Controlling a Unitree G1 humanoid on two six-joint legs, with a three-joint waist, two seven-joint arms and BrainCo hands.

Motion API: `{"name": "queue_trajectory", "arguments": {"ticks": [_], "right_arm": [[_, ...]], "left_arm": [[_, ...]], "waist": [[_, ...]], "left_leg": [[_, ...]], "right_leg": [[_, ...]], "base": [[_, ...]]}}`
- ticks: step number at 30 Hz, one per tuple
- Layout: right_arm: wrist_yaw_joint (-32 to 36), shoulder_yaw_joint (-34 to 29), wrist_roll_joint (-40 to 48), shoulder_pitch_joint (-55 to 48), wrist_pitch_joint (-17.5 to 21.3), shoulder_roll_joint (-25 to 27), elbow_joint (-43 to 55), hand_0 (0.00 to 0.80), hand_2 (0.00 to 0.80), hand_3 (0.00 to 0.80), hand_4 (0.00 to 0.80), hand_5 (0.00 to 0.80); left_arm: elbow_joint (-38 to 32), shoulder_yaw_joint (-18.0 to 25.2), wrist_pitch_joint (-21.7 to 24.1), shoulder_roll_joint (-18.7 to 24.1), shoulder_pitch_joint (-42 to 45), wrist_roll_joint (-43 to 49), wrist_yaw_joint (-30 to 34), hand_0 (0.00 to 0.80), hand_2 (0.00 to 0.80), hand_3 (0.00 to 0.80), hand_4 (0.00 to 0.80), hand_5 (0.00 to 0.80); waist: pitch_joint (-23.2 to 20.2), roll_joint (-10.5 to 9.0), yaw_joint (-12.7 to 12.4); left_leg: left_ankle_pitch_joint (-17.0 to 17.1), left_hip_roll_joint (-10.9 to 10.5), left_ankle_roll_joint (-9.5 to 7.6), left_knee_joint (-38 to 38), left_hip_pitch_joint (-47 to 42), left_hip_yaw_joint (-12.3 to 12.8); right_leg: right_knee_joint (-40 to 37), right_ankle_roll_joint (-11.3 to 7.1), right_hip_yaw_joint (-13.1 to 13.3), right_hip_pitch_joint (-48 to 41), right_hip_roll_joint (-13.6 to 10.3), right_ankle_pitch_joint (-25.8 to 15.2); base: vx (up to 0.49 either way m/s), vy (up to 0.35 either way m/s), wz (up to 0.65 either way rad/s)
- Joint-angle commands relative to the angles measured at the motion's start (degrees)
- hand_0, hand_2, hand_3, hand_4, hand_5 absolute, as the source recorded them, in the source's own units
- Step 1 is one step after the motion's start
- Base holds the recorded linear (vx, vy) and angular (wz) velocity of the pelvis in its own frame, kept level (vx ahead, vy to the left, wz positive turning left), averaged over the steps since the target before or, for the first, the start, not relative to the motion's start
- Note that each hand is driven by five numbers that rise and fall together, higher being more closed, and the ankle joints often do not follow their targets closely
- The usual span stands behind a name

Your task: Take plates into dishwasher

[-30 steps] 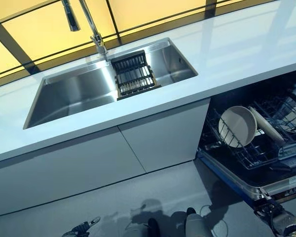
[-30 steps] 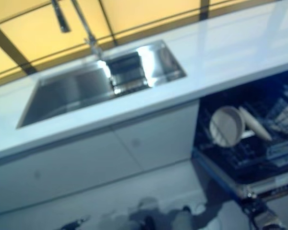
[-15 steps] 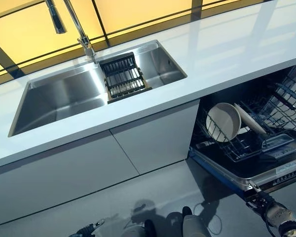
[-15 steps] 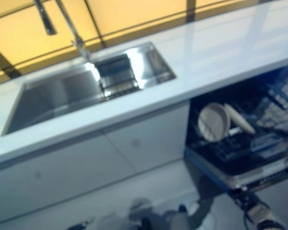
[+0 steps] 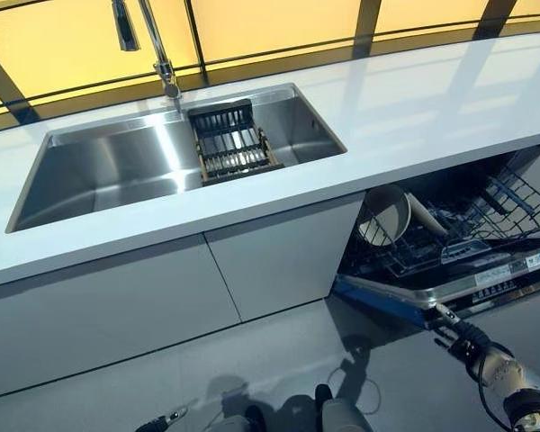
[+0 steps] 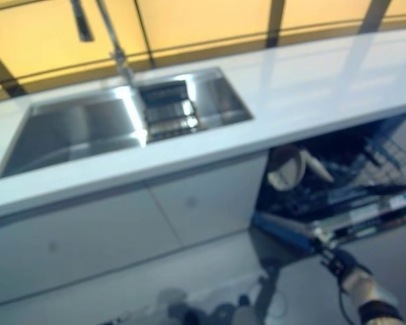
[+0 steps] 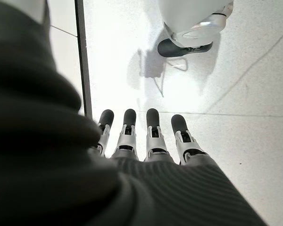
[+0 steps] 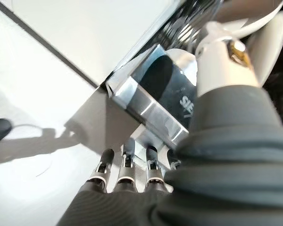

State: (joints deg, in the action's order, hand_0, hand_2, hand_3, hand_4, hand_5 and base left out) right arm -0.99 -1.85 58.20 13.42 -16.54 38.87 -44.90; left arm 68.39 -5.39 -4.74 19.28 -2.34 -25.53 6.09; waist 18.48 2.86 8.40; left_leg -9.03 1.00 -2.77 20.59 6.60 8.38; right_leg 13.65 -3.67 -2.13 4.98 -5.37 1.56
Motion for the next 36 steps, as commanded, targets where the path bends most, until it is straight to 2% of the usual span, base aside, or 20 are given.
{"name": "queue_trajectory", "arguments": {"ticks": [1, 14, 22, 26, 30, 32, 36], "right_arm": [[6.1, -2.5, 2.3, 20.5, 8.6, 1.3, 2.7, 0.000, 0.000, 0.000, 0.000, 0.000], [7.2, -2.7, 0.5, 17.4, 8.0, 1.3, 0.5, 0.000, 0.000, 0.000, 0.000, 0.000], [7.0, -2.9, -6.6, 12.2, 7.1, -0.3, -3.7, 0.000, 0.000, 0.000, 0.000, 0.000], [8.4, -3.0, -10.9, 7.7, 7.2, -1.9, -6.2, 0.000, 0.000, 0.000, 0.000, 0.000], [9.4, -1.5, -14.5, 2.2, 10.0, -5.6, -9.7, 0.000, 0.000, 0.000, 0.000, 0.000], [10.7, -1.0, -14.7, 0.0, 11.2, -7.5, -11.5, 0.000, 0.000, 0.000, 0.000, 0.000], [11.1, 0.1, -15.5, -2.9, 13.0, -12.5, -15.6, 0.000, 0.000, 0.000, 0.000, 0.000]], "left_arm": [[-1.9, -0.7, -0.2, 3.7, 1.0, 1.6, -0.6, 0.000, 0.000, 0.000, 0.000, 0.000], [-0.5, -0.1, 1.0, 3.7, 1.7, 3.2, 0.2, 0.000, 0.000, 0.000, 0.000, 0.000], [0.4, 0.6, 2.1, 3.6, 1.7, 2.6, 0.9, 0.000, 0.000, 0.000, 0.000, 0.000], [0.9, 0.6, 3.2, 2.8, 1.7, 1.2, 1.0, 0.000, 0.000, 0.000, 0.000, 0.000], [1.6, 0.5, 3.5, 1.1, 0.8, -0.9, 0.0, 0.000, 0.000, 0.000, 0.000, 0.000], [2.0, 0.4, 3.6, 0.3, 0.2, -1.7, -0.4, 0.000, 0.000, 0.000, 0.000, 0.000], [3.4, 0.7, 3.6, -1.4, -1.4, -3.7, -1.6, 0.000, 0.000, 0.000, 0.000, 0.000]], "waist": [[-7.1, -0.25, -5.2], [-9.3, -1.70, -5.7], [-10.5, -2.35, -5.6], [-11.9, -2.89, -5.6], [-14.0, -3.56, -5.7], [-14.8, -3.77, -5.8], [-15.9, -4.12, -5.9]], "left_leg": [[-4.6, -0.4, -1.75, 0.4, -4.2, 2.2], [-1.6, -0.5, -0.75, -6.3, -7.2, 0.3], [-0.2, -0.5, -0.32, -9.7, -8.4, -0.4], [2.7, -0.4, 0.51, -15.8, -9.9, -1.4], [6.6, -0.6, 1.45, -23.3, -11.1, -2.4], [7.7, -0.8, 1.63, -25.5, -11.3, -2.8], [7.9, -1.4, 2.01, -25.6, -10.1, -3.0]], "right_leg": [[1.4, 0.40, -0.1, -1.9, 0.4, 3.8], [-3.0, 1.09, -0.3, -4.8, 2.1, 3.7], [-5.1, 1.54, -0.2, -6.1, 3.1, 3.5], [-8.8, 1.37, -0.6, -6.9, 3.6, 1.8], [-14.2, 0.92, -1.5, -7.7, 4.1, -1.0], [-16.2, 0.83, -2.0, -8.1, 4.4, -1.9], [-18.6, 0.56, -3.0, -8.2, 4.7, -3.2]], "base": [[0.013, -0.041, 0.21], [0.027, -0.052, 0.21], [0.021, -0.018, 0.13], [0.001, -0.003, 0.02], [-0.017, 0.003, 0.06], [-0.019, 0.018, 0.11], [-0.034, 0.027, 0.05]]}}
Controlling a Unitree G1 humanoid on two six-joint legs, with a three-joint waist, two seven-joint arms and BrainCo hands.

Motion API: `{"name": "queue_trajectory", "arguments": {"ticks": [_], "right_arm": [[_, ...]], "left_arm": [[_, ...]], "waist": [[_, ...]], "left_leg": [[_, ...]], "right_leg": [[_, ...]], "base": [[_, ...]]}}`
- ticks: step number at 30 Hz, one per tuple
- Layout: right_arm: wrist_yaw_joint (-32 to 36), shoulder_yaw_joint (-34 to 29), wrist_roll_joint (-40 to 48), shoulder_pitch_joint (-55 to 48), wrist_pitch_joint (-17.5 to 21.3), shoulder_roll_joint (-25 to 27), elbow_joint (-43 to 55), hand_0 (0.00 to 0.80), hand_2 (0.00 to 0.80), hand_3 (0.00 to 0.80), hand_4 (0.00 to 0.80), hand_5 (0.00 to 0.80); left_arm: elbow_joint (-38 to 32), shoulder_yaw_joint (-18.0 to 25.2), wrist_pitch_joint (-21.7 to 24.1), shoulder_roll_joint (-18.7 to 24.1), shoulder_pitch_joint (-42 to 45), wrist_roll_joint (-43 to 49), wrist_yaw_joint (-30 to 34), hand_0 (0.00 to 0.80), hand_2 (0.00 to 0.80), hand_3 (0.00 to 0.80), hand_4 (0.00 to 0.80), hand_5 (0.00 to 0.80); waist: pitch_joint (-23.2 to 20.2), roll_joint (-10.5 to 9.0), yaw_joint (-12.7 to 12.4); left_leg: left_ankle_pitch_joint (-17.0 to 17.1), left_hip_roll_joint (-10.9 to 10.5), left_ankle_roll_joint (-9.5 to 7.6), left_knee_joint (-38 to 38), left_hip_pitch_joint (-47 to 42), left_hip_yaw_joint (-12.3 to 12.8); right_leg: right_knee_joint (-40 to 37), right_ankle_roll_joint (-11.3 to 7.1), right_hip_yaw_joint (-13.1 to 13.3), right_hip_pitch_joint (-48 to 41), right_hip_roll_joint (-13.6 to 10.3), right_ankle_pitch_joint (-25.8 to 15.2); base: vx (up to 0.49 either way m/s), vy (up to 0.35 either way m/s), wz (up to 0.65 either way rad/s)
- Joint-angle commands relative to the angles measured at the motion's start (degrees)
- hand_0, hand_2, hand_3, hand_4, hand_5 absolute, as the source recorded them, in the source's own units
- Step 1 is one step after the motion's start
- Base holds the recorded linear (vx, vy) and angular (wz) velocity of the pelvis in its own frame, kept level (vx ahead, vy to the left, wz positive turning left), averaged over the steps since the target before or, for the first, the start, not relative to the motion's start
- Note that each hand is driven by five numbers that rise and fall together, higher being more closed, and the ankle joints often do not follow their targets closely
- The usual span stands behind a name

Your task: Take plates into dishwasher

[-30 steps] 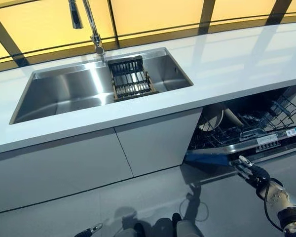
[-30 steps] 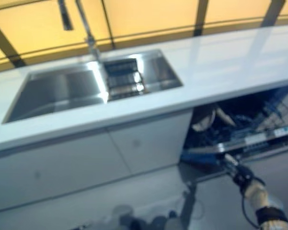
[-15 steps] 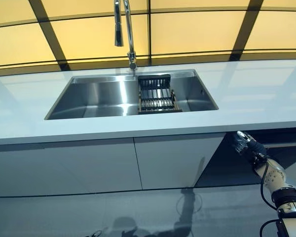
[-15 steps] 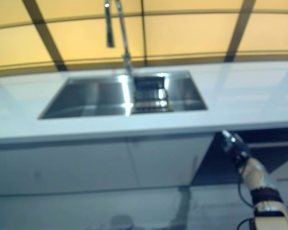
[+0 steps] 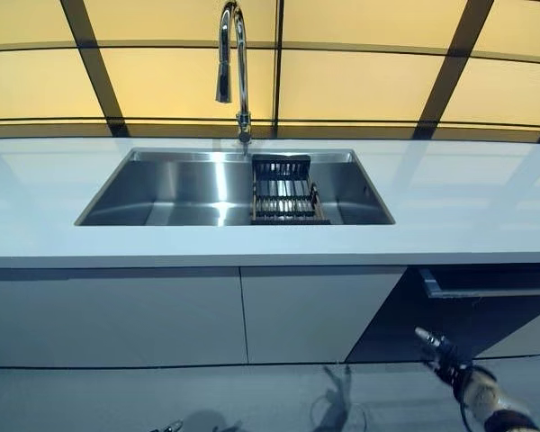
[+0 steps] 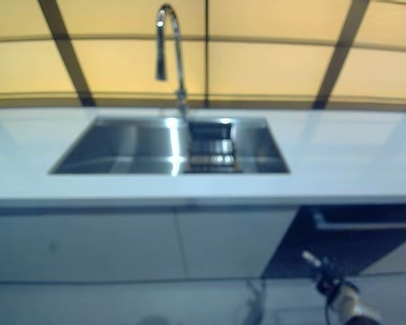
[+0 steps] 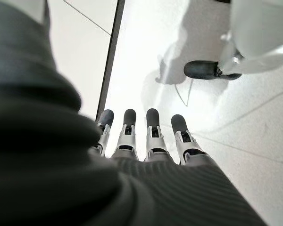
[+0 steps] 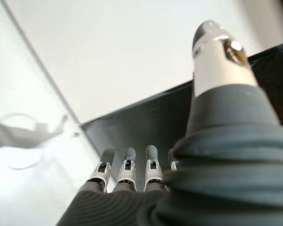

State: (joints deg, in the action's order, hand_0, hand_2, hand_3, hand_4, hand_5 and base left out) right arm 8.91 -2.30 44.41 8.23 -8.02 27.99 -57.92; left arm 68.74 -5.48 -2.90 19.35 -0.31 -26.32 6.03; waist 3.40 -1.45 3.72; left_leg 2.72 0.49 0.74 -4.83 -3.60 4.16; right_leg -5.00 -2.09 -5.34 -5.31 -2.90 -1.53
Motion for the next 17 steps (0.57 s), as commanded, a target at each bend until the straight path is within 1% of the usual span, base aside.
{"name": "queue_trajectory", "arguments": {"ticks": [1, 3, 5, 7, 8, 9, 10, 11, 13, 15, 17], "right_arm": [[1.3, 1.0, -2.0, 2.0, 4.8, -2.5, -3.3, 0.000, 0.000, 0.000, 0.000, 0.000], [0.7, 2.7, -2.1, 0.8, 4.9, -5.8, -6.2, 0.000, 0.000, 0.000, 0.000, 0.000], [-0.7, 3.7, -4.5, -0.4, 4.2, -8.0, -8.1, 0.000, 0.000, 0.000, 0.000, 0.000], [-1.8, 5.0, -4.6, -1.9, 5.0, -10.6, -11.2, 0.000, 0.000, 0.000, 0.000, 0.000], [-2.2, 5.4, -6.2, -2.3, 5.5, -11.3, -12.1, 0.000, 0.000, 0.000, 0.000, 0.000], [-4.5, 5.9, -8.0, -3.0, 5.7, -12.6, -13.2, 0.000, 0.000, 0.000, 0.000, 0.000], [-5.7, 6.1, -8.8, -3.4, 5.5, -13.4, -14.0, 0.000, 0.000, 0.000, 0.000, 0.000], [-6.5, 6.0, -9.4, -3.6, 5.3, -14.0, -14.9, 0.000, 0.000, 0.000, 0.000, 0.000], [-8.1, 6.4, -11.5, -4.3, 4.7, -14.6, -16.4, 0.000, 0.000, 0.000, 0.000, 0.000], [-8.3, 6.5, -12.8, -4.7, 4.4, -14.7, -17.4, 0.000, 0.000, 0.000, 0.000, 0.000], [-9.3, 6.3, -13.5, -5.1, 3.2, -14.8, -18.0, 0.000, 0.000, 0.000, 0.000, 0.000]], "left_arm": [[3.4, 0.8, 1.9, -1.8, -3.7, -3.1, -1.8, 0.000, 0.000, 0.000, 0.000, 0.000], [5.3, 0.7, 2.6, -2.7, -4.5, -4.1, -1.8, 0.000, 0.000, 0.000, 0.000, 0.000], [6.3, 0.7, 2.9, -3.1, -4.4, -4.1, -1.0, 0.000, 0.000, 0.000, 0.000, 0.000], [7.2, 0.2, 2.8, -4.0, -4.3, -3.7, -1.1, 0.000, 0.000, 0.000, 0.000, 0.000], [7.7, 0.1, 2.9, -4.4, -4.3, -3.3, -1.3, 0.000, 0.000, 0.000, 0.000, 0.000], [8.2, -0.6, 2.6, -5.0, -4.1, 0.3, -1.5, 0.000, 0.000, 0.000, 0.000, 0.000], [8.5, -1.6, 3.2, -5.5, -4.0, 2.8, -2.2, 0.000, 0.000, 0.000, 0.000, 0.000], [8.9, -2.8, 3.5, -6.0, -3.9, 5.8, -1.6, 0.000, 0.000, 0.000, 0.000, 0.000], [9.3, -5.0, 3.1, -6.7, -3.3, 5.7, -1.2, 0.000, 0.000, 0.000, 0.000, 0.000], [9.6, -4.8, 2.8, -6.9, -2.9, 5.0, -0.8, 0.000, 0.000, 0.000, 0.000, 0.000], [10.0, -4.5, 2.3, -7.1, -2.2, 3.6, -0.5, 0.000, 0.000, 0.000, 0.000, 0.000]], "waist": [[-1.0, 0.17, -1.2], [-1.5, 0.09, -1.0], [-1.8, 0.08, -0.9], [-2.3, 0.03, -0.9], [-2.5, 0.06, -0.8], [-2.8, 0.16, -0.7], [-2.9, 0.29, -0.6], [-2.9, 0.48, -0.4], [-2.9, 1.05, -0.1], [-2.9, 1.34, 0.1], [-2.7, 1.60, 0.3]], "left_leg": [[-3.8, -0.9, -1.51, -0.2, 0.2, 1.1], [-3.7, -0.9, -1.71, -0.2, 0.2, 1.1], [-3.8, -0.8, -1.82, -0.2, -0.1, 1.5], [-3.9, -0.8, -1.90, -0.2, -0.4, 1.8], [-4.0, -0.8, -1.93, -0.2, -0.6, 1.9], [-4.2, -0.8, -1.88, -0.2, -0.8, 2.0], [-4.3, -0.8, -1.90, -0.2, -0.9, 2.1], [-4.3, -0.8, -1.94, -0.2, -1.1, 2.3], [-4.6, -0.7, -2.11, -0.2, -1.5, 2.6], [-4.8, -0.7, -2.19, -0.2, -1.9, 2.8], [-4.9, -0.7, -2.26, -0.2, -2.2, 3.0]], "right_leg": [[0.0, -0.99, 0.2, 2.1, 2.2, -0.1], [0.0, -0.69, 0.3, 1.9, 2.4, 0.1], [0.5, -0.53, 0.1, 1.8, 2.4, 0.6], [0.4, -0.45, -0.5, 1.3, 2.3, 0.8], [0.3, -0.44, -0.5, 1.1, 2.3, 0.9], [0.2, -0.44, -0.6, 0.8, 2.3, 1.1], [0.3, -0.42, -0.7, 0.7, 2.3, 1.2], [0.4, -0.39, -0.7, 0.6, 2.4, 1.3], [0.6, -0.32, -0.6, 0.4, 2.5, 1.7], [0.7, -0.29, -0.4, 0.1, 2.5, 1.9], [0.9, -0.23, -0.4, -0.1, 2.4, 2.1]], "base": [[-0.022, 0.025, 0.05], [0.000, 0.000, 0.00], [0.000, 0.000, 0.00], [0.020, 0.010, 0.02], [0.057, 0.025, 0.04], [0.058, 0.025, 0.05], [0.054, 0.029, 0.02], [0.035, 0.030, 0.01], [0.042, 0.044, 0.00], [0.019, 0.019, -0.01], [0.000, 0.000, 0.00]]}}
